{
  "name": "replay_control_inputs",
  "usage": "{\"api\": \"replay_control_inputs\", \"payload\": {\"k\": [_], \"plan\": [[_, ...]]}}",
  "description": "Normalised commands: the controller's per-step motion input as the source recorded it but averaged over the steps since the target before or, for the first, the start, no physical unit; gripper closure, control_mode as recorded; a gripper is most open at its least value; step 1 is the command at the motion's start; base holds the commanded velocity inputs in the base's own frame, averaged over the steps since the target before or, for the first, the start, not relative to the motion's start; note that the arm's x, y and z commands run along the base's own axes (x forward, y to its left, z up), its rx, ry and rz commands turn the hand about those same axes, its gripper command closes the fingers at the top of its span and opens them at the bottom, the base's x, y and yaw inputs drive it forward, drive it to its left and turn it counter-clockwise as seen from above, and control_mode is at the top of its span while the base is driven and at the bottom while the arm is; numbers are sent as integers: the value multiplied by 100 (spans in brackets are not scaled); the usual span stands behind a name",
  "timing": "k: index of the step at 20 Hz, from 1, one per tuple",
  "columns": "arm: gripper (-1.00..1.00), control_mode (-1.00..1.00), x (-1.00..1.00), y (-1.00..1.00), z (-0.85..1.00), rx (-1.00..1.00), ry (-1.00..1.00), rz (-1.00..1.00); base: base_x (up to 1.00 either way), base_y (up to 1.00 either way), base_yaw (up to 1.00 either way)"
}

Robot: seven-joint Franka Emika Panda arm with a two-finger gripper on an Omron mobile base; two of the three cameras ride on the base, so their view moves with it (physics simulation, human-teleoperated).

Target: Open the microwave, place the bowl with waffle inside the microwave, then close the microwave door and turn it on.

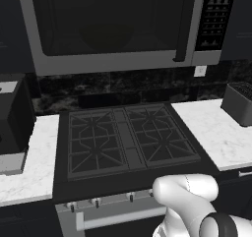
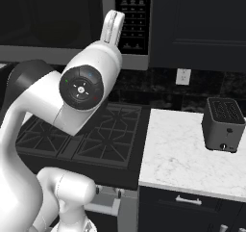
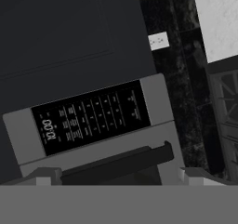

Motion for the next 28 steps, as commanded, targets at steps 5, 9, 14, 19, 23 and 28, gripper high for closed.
{"api": "replay_control_inputs", "payload": {"k": [5,9,14,19,23,28], "plan": [[-100,-100,11,0,0,0,-1,0,0,0,0],[-100,-100,6,0,0,0,-2,0,0,0,0],[-100,-100,7,0,0,0,0,0,0,0,0],[-100,-100,9,0,0,0,0,0,0,0,0],[-100,-100,8,0,0,0,0,0,0,0,0],[-100,-100,1,-3,0,0,0,0,0,0,0]]}}
